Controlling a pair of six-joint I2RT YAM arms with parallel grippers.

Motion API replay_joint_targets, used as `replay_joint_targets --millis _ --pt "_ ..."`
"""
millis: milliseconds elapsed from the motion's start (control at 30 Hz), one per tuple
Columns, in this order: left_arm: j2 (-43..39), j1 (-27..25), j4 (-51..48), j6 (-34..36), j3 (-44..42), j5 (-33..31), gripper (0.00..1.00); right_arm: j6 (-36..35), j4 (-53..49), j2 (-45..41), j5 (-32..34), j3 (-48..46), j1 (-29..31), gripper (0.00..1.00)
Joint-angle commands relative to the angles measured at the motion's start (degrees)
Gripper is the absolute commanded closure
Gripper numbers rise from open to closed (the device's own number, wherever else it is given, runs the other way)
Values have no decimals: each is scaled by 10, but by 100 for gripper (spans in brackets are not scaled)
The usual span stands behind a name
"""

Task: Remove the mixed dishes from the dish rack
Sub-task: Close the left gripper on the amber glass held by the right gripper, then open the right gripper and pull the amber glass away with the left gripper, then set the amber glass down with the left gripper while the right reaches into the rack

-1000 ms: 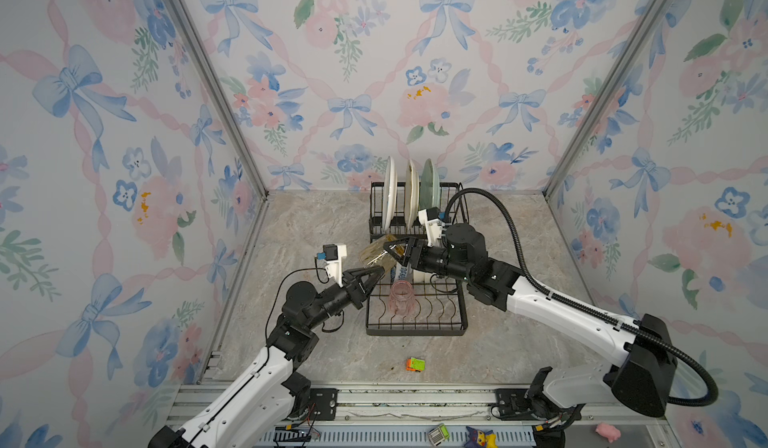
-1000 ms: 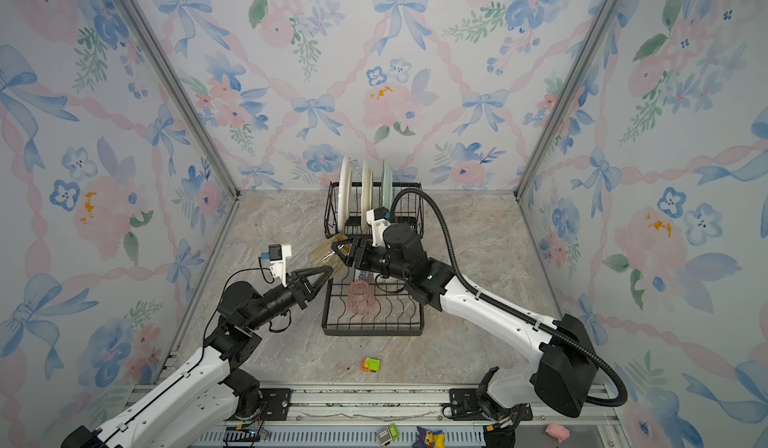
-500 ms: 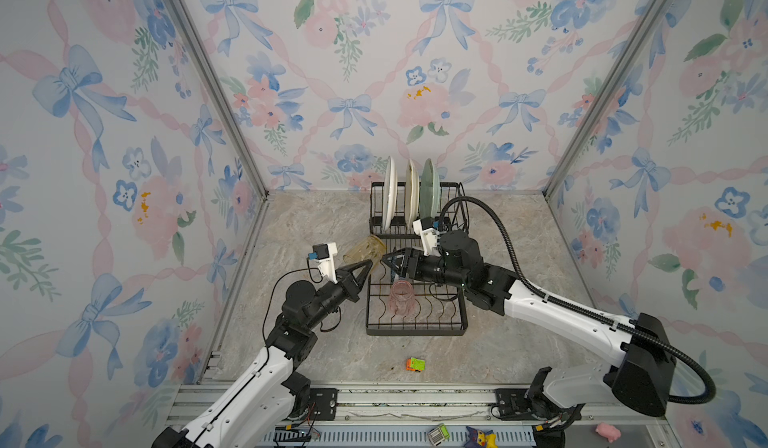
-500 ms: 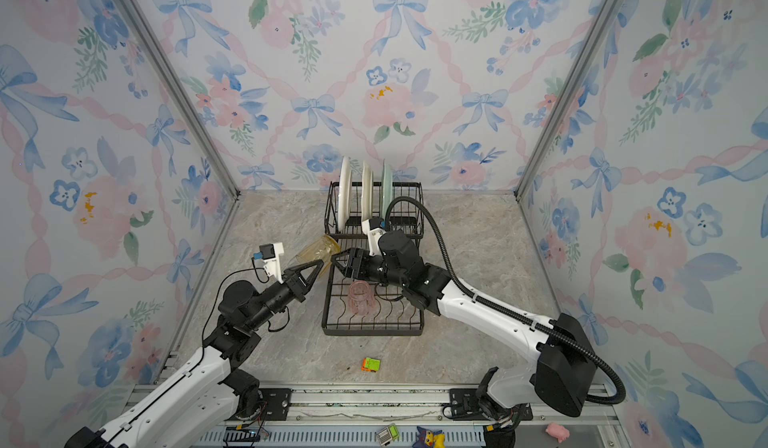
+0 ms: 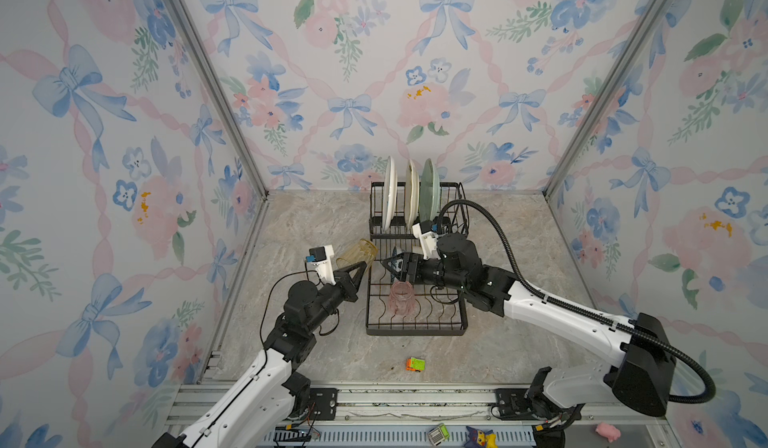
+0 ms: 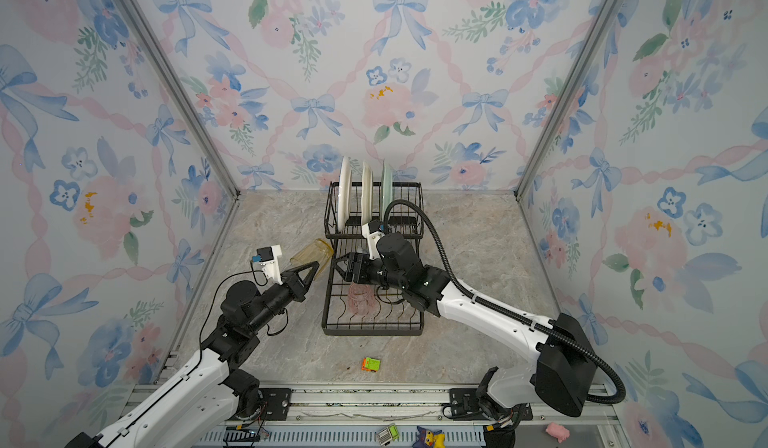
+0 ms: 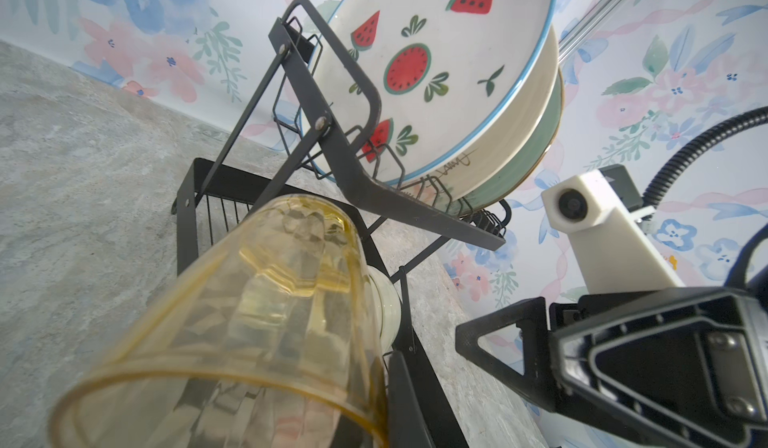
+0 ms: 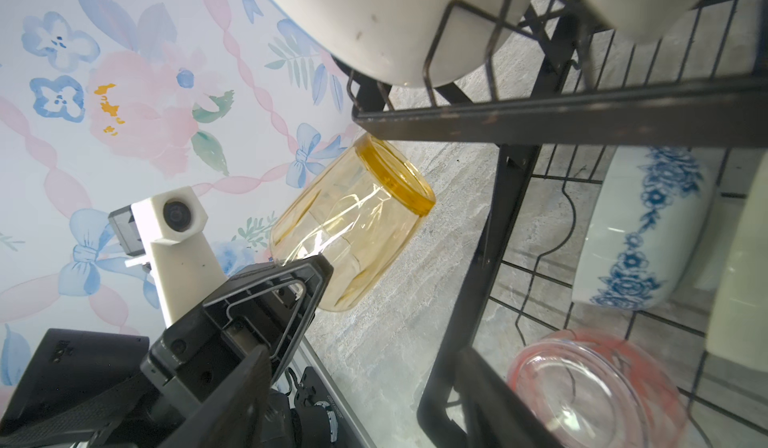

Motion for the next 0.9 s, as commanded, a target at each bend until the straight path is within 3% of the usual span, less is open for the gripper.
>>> replay_joint_targets --millis 0,100,200,300,867 --pt "-11 6 -50 31 15 -38 100 -39 -52 -14 44 7 6 23" --pt "-7 11 -125 49 44 -87 100 -72 -100 -22 97 19 12 20" --pt "6 17 -185 72 73 -129 100 -112 -156 -33 192 31 31 15" --pt "13 25 -214 84 85 -155 100 -143 -173 -44 229 29 37 13" --pt "162 117 -323 165 177 -184 100 -188 -179 -108 226 -37 9 8"
